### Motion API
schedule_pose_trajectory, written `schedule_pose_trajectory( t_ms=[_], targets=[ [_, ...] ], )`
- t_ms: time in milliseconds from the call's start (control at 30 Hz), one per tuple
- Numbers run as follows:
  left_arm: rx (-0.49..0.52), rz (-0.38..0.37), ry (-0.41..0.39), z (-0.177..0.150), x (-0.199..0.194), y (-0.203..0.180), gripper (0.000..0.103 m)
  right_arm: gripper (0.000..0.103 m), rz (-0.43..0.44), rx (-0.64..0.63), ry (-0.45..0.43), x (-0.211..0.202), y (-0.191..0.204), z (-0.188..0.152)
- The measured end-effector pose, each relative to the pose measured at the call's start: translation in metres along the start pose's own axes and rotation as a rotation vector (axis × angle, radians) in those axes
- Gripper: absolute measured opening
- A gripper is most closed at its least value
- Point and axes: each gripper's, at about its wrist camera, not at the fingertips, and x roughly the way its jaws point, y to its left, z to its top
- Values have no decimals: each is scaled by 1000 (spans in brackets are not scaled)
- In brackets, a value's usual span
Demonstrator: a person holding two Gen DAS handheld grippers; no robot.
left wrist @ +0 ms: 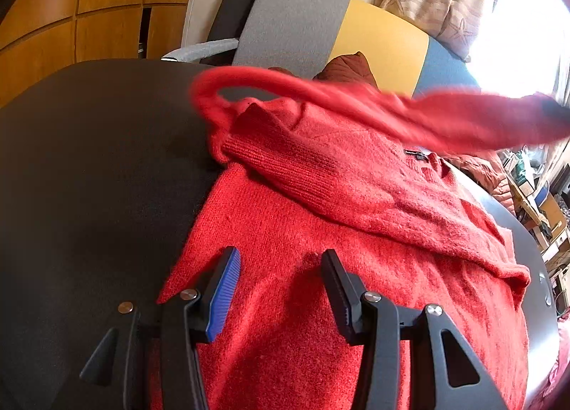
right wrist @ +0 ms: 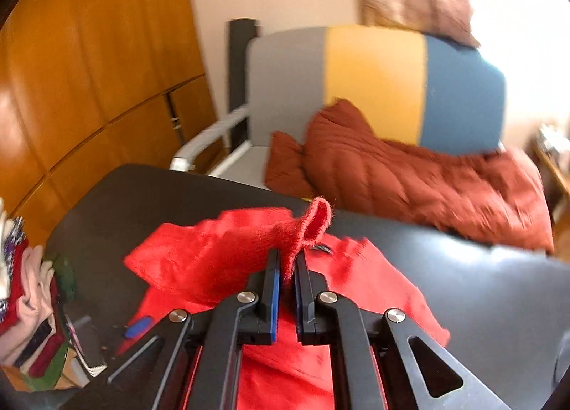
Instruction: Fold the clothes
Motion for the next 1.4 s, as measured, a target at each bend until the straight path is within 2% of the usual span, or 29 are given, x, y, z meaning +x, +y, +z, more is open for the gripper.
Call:
schedule_pose_trajectory(
  t_ms=[300,500,733,833,1033,1100,1233,1400],
  targets=[
    [5,6,3,2,0,-1,48,7,-84,207,94,22,-94,-63],
    [2,2,4,1,-2,-2,48,7,-100,294,165,53,-122,-104],
    [12,11,5,0,-2,-3,48,7,-145,341,176,77,-140,-121],
    [14,14,6,0,-2,-4,48,9,-131,361,179,79,-143,-129],
    [17,18,11,2,-3,-4,49,10,-214,350,169,56,-146,-134],
    [18,20,15,3,-3,-4,49,13,-239,345,135,44,-145,-130],
    [18,7,39,9,-10,-6,48,16,-185,307,67,36,-125,-109],
    [73,-35,-50,38,-31,-18,48,15,-148,200,77,64,-85,-97]
  ],
)
